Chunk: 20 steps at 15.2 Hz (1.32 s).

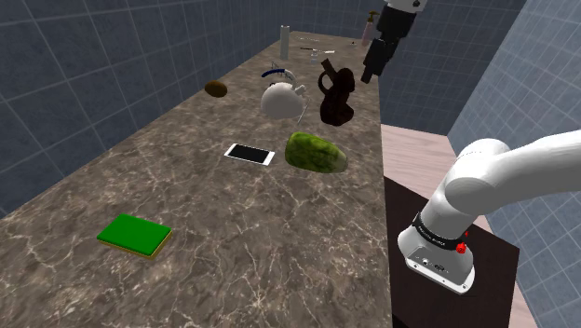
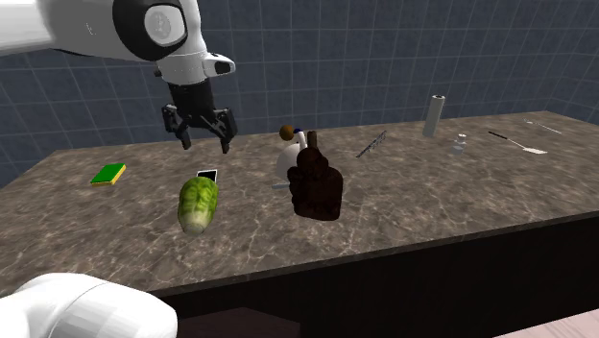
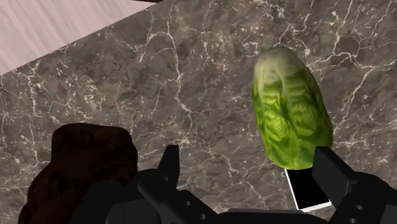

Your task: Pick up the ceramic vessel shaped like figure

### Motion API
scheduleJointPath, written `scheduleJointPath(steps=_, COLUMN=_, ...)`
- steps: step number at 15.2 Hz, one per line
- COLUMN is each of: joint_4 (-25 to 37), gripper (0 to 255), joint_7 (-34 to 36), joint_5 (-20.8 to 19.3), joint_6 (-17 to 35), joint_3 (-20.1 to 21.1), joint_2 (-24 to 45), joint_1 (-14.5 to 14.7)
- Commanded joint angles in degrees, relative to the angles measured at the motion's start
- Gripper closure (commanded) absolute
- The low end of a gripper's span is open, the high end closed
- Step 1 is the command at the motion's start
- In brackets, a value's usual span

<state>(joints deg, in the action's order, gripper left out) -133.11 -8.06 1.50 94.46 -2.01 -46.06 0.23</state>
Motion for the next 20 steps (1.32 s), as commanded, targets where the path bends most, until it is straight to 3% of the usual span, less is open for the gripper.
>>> scheduleJointPath(steps=1, joint_4=0.0, gripper=0, joint_7=0.0, joint_5=0.0, joint_6=0.0, joint_3=0.0, joint_2=0.0, joint_1=0.0)
scheduleJointPath(steps=11, joint_4=12.66, gripper=0, joint_7=-16.2, joint_5=-3.79, joint_6=4.5, joint_3=-9.72, joint_2=20.03, joint_1=0.52)
scheduleJointPath(steps=20, joint_4=31.31, gripper=0, joint_7=-30.9, joint_5=-1.3, joint_6=4.31, joint_3=-16.2, joint_2=41.3, joint_1=0.53)
